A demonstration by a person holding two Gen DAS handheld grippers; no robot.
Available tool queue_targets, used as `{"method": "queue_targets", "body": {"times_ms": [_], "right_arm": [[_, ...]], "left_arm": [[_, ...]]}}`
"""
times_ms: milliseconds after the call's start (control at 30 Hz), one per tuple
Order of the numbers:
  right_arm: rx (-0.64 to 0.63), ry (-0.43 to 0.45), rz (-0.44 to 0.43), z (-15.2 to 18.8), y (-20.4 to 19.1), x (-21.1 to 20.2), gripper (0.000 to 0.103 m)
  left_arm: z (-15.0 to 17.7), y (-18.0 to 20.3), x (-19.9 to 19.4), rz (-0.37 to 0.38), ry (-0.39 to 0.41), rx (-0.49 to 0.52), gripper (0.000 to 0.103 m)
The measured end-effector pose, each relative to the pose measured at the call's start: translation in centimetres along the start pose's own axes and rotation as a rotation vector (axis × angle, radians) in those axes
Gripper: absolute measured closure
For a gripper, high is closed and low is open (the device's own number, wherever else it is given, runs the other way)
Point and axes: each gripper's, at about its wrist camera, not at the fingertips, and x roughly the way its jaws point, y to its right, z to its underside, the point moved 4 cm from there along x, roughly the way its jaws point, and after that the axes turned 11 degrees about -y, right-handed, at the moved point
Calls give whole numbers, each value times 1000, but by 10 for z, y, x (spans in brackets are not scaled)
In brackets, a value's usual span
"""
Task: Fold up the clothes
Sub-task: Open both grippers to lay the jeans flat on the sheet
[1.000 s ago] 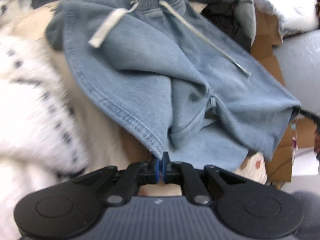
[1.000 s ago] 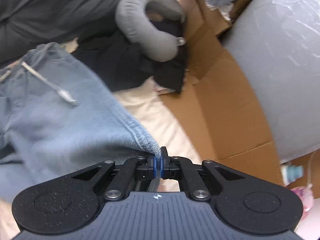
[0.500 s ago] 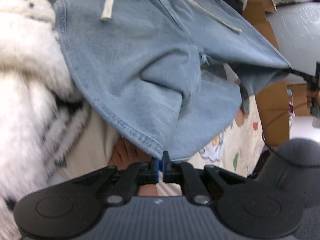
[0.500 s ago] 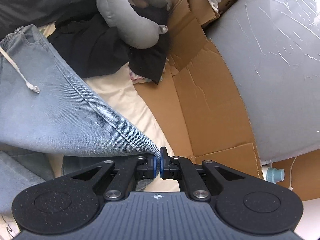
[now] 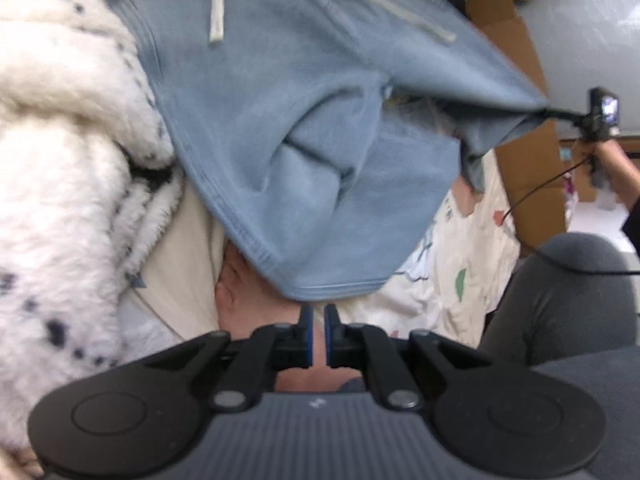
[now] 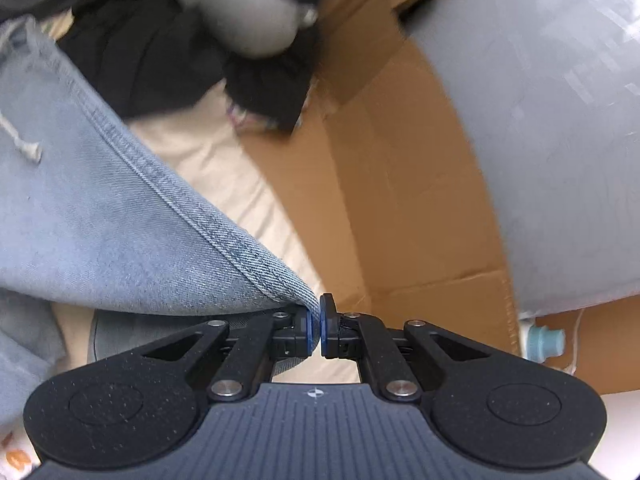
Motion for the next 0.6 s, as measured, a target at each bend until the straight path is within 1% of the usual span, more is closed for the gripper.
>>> {"method": "queue_targets", "body": {"times_ms": [33,67,100,167,267,300,367,400,433,467,500,600], "right_arm": [[2,-8,5,1,-1,1,96],[12,-7,2,1,-1,-1,88],[21,-7,-1,1,0,-3,86],[35,-6,-5,2,-1,-8,80],[22,5,-2,-2,-3,-16,74],[20,11,2,-4,-3,-19,72],[15,24,10,-8,-3,-26,62],[14,25,14,-9,-2,-28,60],[15,15,17,-9,1,-27,57],[15,6,20,-8,4,-25,52],[16,-4,23,-7,6,-24,51],[18,-33,32,-4,15,-20,47]], "left_arm": [[-1,1,-9,-3,16,2,94],[-3,1,-18,-7,34,5,91],[-5,0,-27,-17,57,9,90],[-10,0,-41,-36,104,13,90],[-23,-1,-56,-53,168,4,90],[-29,2,-56,-60,183,8,90],[-40,3,-65,-77,217,18,89],[-45,4,-70,-88,236,27,89],[-51,6,-76,-108,262,48,88],[-57,8,-78,-127,282,63,86],[-62,8,-84,-140,296,67,83],[-80,3,-98,-181,343,60,82]]}}
